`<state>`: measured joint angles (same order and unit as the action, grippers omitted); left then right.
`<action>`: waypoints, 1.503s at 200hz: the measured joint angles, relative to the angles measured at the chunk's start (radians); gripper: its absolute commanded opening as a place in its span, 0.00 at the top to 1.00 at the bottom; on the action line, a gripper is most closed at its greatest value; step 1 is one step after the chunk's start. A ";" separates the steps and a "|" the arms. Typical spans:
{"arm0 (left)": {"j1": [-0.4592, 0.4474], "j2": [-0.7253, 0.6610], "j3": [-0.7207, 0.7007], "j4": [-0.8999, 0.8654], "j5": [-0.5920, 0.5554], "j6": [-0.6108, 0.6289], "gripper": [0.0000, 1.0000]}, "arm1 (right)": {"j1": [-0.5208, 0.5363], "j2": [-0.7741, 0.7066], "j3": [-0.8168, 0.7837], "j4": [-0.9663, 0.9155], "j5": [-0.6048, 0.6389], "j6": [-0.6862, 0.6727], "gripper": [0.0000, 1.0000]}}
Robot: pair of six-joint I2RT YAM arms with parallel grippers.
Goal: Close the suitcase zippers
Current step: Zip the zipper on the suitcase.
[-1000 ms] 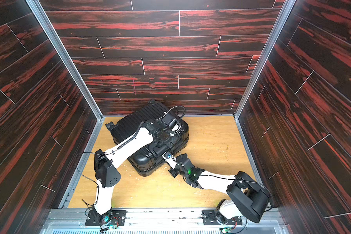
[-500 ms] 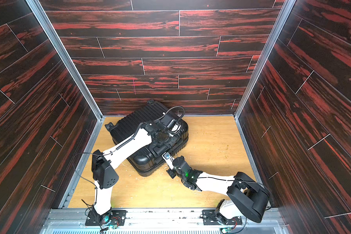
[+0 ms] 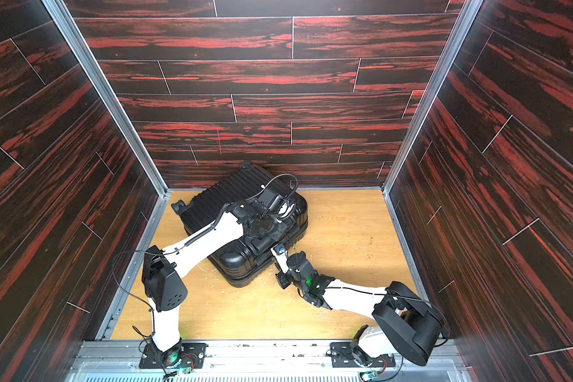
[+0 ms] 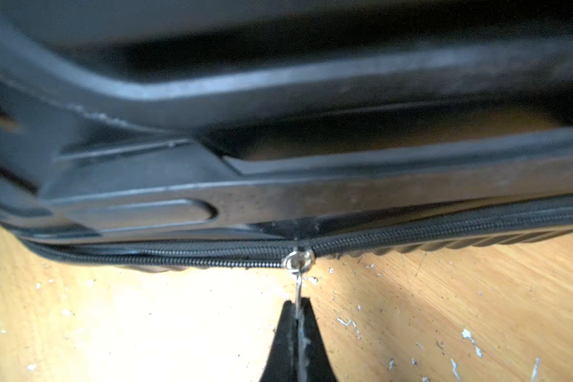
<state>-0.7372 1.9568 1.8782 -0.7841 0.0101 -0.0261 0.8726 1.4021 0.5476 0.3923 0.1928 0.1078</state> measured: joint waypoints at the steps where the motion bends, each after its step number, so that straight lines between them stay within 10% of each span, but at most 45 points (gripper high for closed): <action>1: 0.000 0.000 0.000 0.000 0.002 0.000 0.92 | -0.001 0.000 0.000 0.000 -0.001 0.002 1.00; 156: 0.002 -0.081 -0.092 0.019 0.037 0.008 0.95 | -0.047 -0.045 -0.063 0.087 -0.206 -0.045 1.00; 300: 0.024 0.027 0.094 -0.197 -0.047 -0.060 0.98 | 0.091 0.088 0.072 0.055 -0.066 -0.134 1.00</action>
<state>-0.7136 1.9839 1.9720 -0.9813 -0.0364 -0.0860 0.9638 1.4899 0.6197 0.4473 0.1272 -0.0257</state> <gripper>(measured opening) 0.306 0.047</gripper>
